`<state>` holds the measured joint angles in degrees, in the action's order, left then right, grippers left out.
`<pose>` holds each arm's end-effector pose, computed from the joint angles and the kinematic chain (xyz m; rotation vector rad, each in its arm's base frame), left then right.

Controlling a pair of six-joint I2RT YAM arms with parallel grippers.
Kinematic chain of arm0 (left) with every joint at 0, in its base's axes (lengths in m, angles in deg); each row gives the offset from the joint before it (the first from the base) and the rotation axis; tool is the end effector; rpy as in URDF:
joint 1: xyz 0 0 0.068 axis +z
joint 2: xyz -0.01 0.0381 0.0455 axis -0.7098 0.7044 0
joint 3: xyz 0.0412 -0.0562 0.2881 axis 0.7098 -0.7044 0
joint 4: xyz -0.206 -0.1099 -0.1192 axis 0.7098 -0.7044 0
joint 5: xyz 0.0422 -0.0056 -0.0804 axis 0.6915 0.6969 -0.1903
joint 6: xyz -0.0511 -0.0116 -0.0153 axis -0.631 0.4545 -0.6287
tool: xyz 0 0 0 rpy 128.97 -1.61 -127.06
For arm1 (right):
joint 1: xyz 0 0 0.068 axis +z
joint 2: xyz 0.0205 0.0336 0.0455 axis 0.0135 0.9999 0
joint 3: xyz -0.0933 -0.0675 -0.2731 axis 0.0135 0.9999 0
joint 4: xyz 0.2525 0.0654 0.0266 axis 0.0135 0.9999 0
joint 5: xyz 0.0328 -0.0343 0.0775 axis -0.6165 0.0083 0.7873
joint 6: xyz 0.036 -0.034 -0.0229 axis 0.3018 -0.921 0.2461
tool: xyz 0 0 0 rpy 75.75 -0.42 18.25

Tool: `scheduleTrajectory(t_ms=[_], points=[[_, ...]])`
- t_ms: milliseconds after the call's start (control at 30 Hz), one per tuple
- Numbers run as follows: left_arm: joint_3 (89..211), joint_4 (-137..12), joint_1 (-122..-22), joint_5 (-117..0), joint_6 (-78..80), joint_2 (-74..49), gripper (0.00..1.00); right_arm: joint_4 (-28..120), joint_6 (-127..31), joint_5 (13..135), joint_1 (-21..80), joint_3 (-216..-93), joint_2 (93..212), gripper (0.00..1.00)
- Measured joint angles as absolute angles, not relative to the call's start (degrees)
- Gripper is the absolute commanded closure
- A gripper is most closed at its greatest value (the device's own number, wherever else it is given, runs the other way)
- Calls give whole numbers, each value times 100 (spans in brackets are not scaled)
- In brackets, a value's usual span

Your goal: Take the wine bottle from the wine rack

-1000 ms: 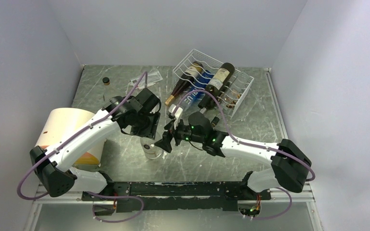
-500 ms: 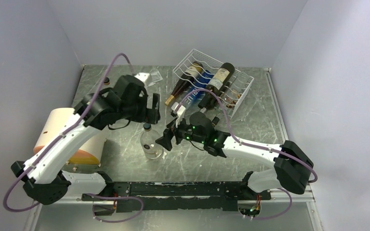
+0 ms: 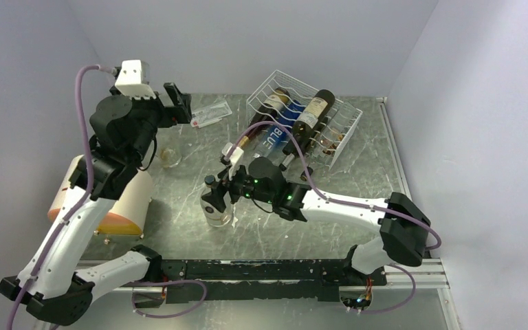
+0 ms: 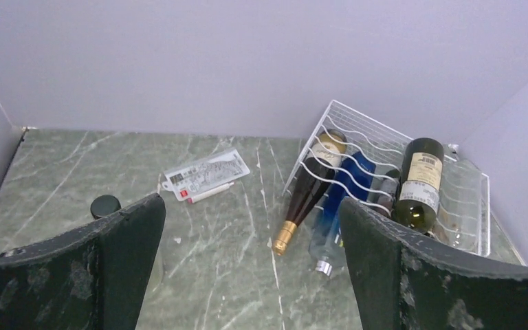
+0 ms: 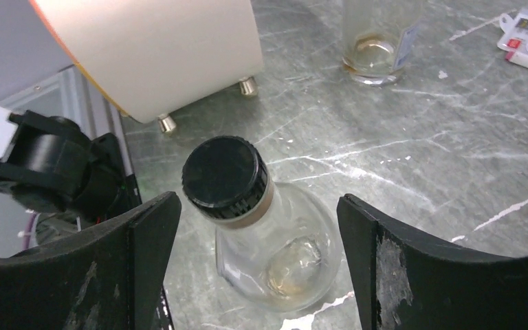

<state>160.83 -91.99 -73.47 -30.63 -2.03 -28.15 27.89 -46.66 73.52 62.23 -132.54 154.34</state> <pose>0.1683 -0.0766 0.5075 -0.0593 1.6430 -0.2866 0.1568 0.2978 0.3087 -0.9277 1.6360 0.9684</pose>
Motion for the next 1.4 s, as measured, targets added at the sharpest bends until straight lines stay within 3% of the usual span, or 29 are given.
scheduleTrajectory(t_ms=[300, 500, 700, 900, 1400], points=[[14497, -7387, -7146, -2849, 461, -3567, 2, 3027, -4607, 6511, 6446, -13534, 15908, 40], [13961, -6939, -7131, -2527, 804, -4147, 2, 3086, -4655, 6362, 6566, -13893, 16113, 74], [13550, -6460, -7107, -2291, 999, -4708, 3, 3226, -4703, 5980, 6524, -14330, 16430, 83], [13450, -6148, -7063, -2040, 1134, -4944, 4, 3683, -4875, 5619, 6450, -15423, 17222, 100], [13349, -6095, -6576, -2088, 968, -5226, 7, 4013, -5013, 5267, 5694, -17009, 18435, 100]])
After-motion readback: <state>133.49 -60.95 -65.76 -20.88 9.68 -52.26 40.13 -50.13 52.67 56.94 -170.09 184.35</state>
